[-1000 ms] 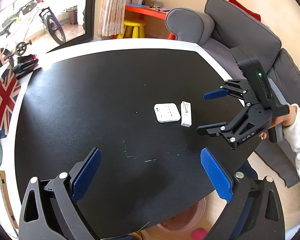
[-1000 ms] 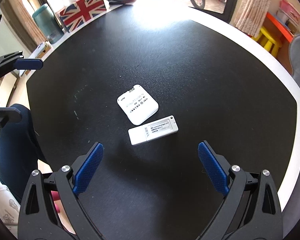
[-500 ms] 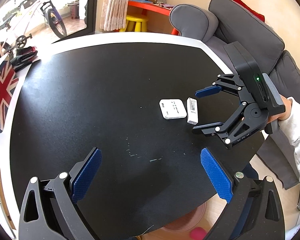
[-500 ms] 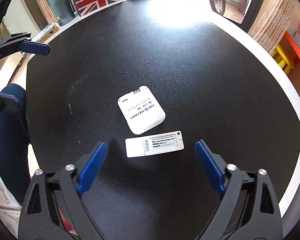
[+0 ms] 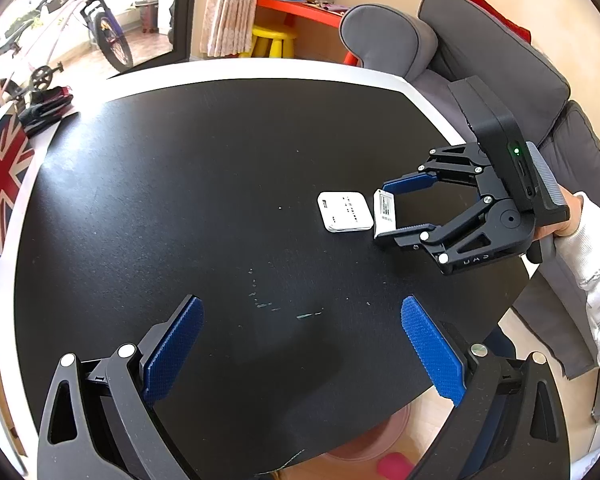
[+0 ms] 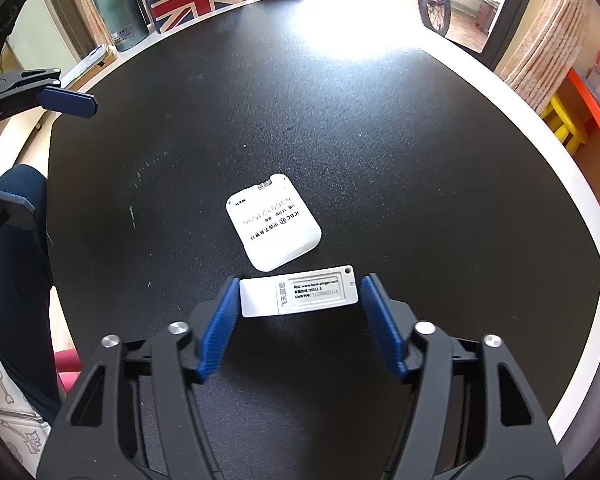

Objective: Collect trash
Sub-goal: 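Close the right tool on the white USB stick, then grasp the white card with the left tool while the right holds the USB stick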

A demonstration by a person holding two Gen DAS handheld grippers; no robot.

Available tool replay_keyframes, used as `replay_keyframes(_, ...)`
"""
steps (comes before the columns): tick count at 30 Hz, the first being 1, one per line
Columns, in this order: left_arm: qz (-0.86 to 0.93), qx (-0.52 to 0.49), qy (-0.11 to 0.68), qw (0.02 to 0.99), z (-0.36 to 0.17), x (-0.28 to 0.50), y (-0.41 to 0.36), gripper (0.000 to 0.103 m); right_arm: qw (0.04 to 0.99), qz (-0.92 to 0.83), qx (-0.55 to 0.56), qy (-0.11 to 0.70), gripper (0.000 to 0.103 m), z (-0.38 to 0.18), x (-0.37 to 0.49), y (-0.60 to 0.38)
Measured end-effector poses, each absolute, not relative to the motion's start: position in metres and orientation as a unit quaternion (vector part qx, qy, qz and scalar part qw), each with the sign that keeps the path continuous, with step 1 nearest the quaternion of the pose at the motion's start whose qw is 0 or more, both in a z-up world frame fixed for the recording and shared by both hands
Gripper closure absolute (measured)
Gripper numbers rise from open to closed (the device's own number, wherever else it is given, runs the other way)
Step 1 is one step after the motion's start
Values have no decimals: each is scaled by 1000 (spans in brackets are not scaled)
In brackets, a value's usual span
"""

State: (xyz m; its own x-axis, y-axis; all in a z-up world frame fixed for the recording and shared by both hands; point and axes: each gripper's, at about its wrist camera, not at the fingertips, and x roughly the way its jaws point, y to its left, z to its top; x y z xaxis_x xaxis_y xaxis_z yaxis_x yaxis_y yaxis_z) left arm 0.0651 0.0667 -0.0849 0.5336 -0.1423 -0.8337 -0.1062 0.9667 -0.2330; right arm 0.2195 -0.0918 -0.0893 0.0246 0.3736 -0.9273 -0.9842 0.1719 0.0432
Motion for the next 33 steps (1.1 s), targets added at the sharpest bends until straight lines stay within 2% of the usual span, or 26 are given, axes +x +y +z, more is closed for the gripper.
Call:
replay_keyframes(20, -9, -105, 475, 874, -74, 92, 46, 8, 715, 432, -252, 488, 45, -60, 230, -134)
replay_keyframes(33, 12, -94, 480, 872, -86, 128, 28, 8, 747, 381, -203, 506, 45, -49, 241, -170)
